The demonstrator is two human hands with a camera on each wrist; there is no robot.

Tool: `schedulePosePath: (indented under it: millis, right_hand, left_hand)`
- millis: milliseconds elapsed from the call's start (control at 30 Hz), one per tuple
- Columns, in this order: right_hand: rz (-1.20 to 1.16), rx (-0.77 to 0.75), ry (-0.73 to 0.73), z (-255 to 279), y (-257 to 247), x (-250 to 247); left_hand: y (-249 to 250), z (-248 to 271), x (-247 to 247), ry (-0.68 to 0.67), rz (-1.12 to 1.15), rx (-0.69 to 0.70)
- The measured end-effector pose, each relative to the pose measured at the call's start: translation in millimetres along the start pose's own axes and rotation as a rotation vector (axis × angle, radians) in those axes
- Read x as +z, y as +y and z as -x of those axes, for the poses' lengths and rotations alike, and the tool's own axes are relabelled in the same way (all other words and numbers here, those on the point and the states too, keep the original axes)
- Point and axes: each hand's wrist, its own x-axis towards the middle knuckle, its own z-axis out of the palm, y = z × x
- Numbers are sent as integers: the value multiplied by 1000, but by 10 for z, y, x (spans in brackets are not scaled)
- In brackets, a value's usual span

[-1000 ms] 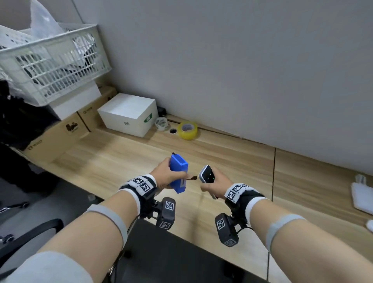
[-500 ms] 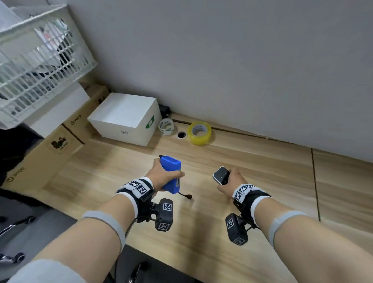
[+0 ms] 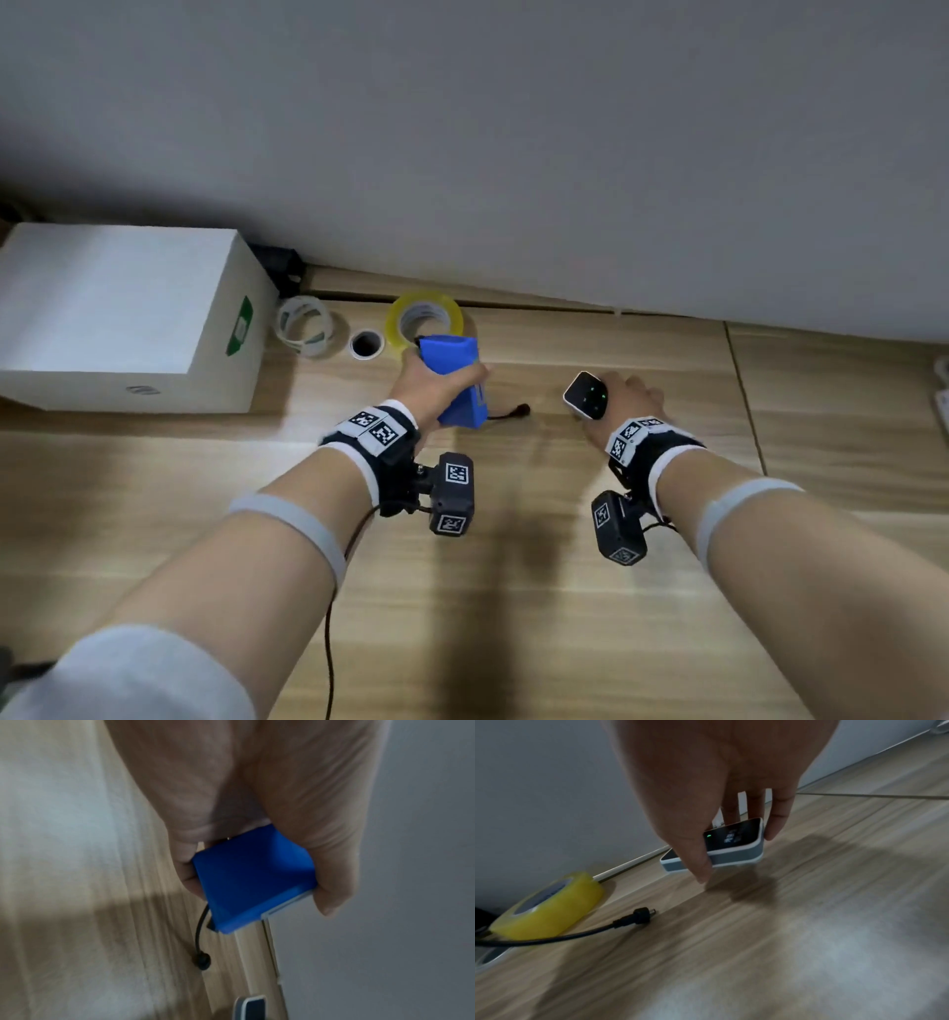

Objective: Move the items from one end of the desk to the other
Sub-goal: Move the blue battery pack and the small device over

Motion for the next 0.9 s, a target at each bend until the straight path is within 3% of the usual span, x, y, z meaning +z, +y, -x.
schedulePosePath:
  millis: [133, 333, 500, 533, 667, 700, 800, 900]
  right_hand:
    - [90, 47, 37, -239, -221, -25]
    - [80, 101, 55, -530, -281, 13]
    - [-63, 75, 280, -372, -422, -10]
    - [-167, 69, 222, -330, -479, -26]
    - [-884, 259, -433, -174, -746, -72]
    - [-1043, 278, -509, -150, -806, -79]
    - [-1358, 221, -458, -201, -906, -95]
    - [-1170, 98, -344, -300, -958, -184]
  left_hand:
    - [77, -244, 41, 5, -133, 30]
    - [127, -595, 45, -10, -115, 7]
    - [234, -604, 126, -57, 22, -23]
    - [266, -581, 148, -77, 56, -27]
    - [369, -507, 207, -122, 136, -55]
    - [384, -501, 219, -126, 135, -55]
    - [386, -493, 269, -134, 78, -42]
    - [310, -543, 357, -117, -31, -15]
